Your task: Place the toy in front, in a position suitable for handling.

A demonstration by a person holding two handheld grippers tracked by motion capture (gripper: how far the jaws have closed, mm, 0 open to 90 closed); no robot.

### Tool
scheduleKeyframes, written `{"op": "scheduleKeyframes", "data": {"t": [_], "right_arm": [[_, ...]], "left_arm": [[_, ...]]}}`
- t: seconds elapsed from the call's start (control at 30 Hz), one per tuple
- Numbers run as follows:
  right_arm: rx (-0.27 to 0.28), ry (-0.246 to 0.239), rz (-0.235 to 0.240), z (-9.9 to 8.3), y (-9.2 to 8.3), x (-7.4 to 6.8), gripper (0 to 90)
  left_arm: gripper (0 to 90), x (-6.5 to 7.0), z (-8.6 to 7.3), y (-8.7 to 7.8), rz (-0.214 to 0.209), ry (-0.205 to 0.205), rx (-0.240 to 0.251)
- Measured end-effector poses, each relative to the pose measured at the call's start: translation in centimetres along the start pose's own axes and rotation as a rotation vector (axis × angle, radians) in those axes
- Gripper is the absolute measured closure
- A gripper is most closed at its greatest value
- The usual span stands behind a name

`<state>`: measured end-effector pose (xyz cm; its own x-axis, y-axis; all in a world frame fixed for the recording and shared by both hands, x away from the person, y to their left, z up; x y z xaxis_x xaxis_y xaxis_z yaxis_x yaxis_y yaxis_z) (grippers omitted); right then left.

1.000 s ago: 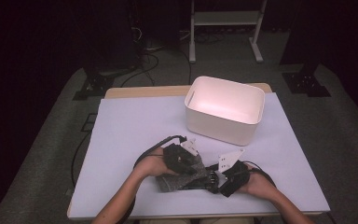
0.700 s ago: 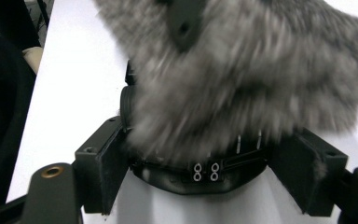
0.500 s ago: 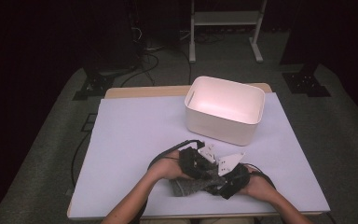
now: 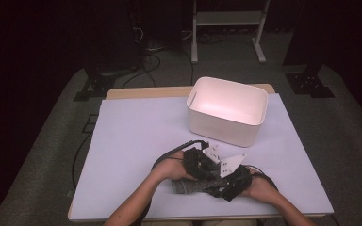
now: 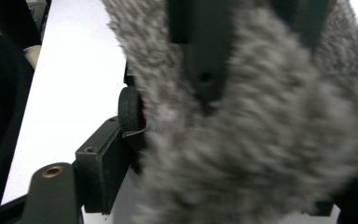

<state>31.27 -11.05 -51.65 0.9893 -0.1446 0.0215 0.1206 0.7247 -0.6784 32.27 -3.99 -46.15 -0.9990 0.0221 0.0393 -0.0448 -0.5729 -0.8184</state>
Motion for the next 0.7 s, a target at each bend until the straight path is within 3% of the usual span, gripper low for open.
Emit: {"op": "scheduleKeyframes", "data": {"t": [0.13,0.53,0.7], "right_arm": [[0.006,0.008,0.004,0.0,0.0,-0.1,23.1],[0.015,0.003,0.008,0.1,-0.1,0.1,23.1],[0.014,-0.001,0.006,0.2,-0.1,0.1,23.1]], "left_arm": [[76.3,0.3,-1.3,-0.8,0.0,0.002,-0.018],[76.0,-0.3,-7.9,-5.2,0.075,-0.121,-0.037],[75.4,-0.7,-9.1,-6.1,0.09,-0.16,-0.02]]}}
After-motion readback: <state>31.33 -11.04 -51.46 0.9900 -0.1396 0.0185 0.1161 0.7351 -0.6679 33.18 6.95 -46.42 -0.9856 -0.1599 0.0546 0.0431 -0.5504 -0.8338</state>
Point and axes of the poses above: each handheld gripper's, and its own axes: y roughly forward along the jaws, z roughly out of its top, x roughly to its right, the point moved 8 cm from there along y, roughly forward along the jaws, and after that the axes turned 2 degrees about x, right-handed, at the moved point
